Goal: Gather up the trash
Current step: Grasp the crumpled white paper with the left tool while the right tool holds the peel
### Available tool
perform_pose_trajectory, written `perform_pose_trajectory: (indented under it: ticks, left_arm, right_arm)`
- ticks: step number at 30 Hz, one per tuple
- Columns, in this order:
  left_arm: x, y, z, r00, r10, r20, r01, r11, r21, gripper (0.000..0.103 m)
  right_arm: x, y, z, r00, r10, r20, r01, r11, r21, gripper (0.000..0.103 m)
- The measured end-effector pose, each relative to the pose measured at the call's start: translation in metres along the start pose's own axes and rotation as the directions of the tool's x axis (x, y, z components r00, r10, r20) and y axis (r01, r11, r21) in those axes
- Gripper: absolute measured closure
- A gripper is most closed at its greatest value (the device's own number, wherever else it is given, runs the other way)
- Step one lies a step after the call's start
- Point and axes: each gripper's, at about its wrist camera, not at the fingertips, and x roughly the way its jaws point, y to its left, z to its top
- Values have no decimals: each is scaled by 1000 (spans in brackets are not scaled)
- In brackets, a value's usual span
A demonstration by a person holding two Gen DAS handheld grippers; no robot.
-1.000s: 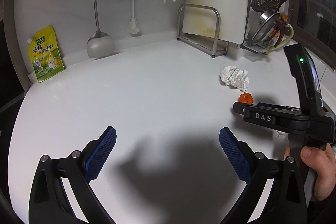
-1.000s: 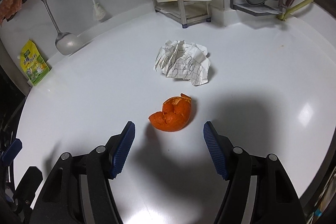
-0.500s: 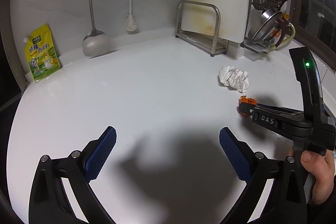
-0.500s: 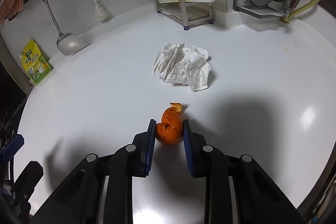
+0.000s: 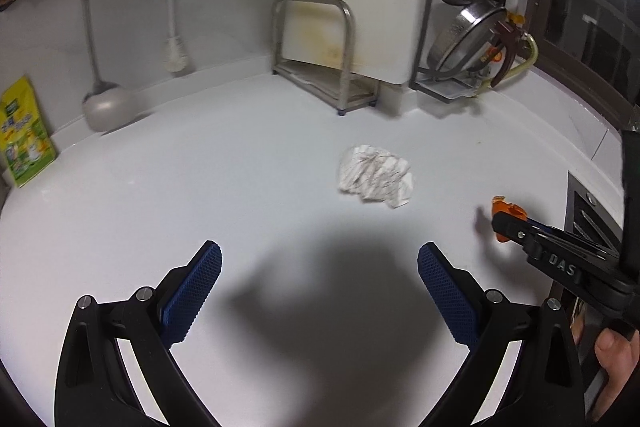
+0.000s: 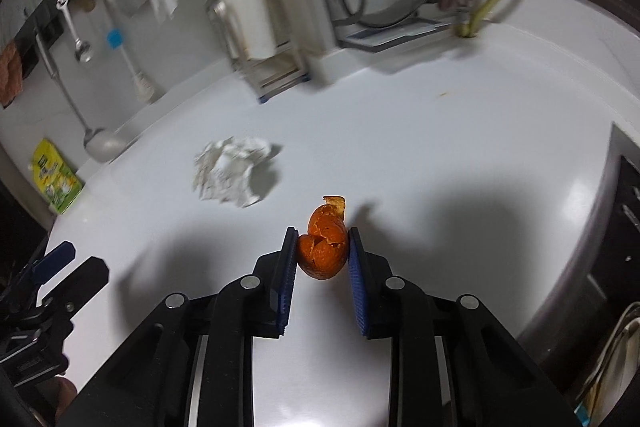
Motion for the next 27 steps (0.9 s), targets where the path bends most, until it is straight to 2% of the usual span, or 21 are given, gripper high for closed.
perform_pose_trajectory:
  ticks: [12, 23, 24, 26, 27]
  left_arm:
    - [68, -43, 33, 1000, 18, -21, -18, 1000, 7, 6]
    - [121, -56, 48, 986, 99, -135, -102, 995, -19, 8]
    - [123, -57, 48, 985, 107, -137, -110, 994, -17, 10]
    - [125, -57, 48, 983, 103, -154, -106, 994, -15, 26]
    - [127, -57, 46, 981, 91, -173, -95, 995, -15, 38]
  right_arm:
    - [-10, -32, 7, 999, 32, 23, -34, 995, 91, 79]
    - [-11, -39, 9, 997, 67, 27, -70, 990, 125, 79]
    - [-11, -40, 9, 997, 70, 27, -72, 989, 127, 79]
    - [-11, -41, 9, 997, 74, 26, -77, 988, 131, 79]
    - [-11, -41, 9, 997, 75, 25, -78, 988, 133, 79]
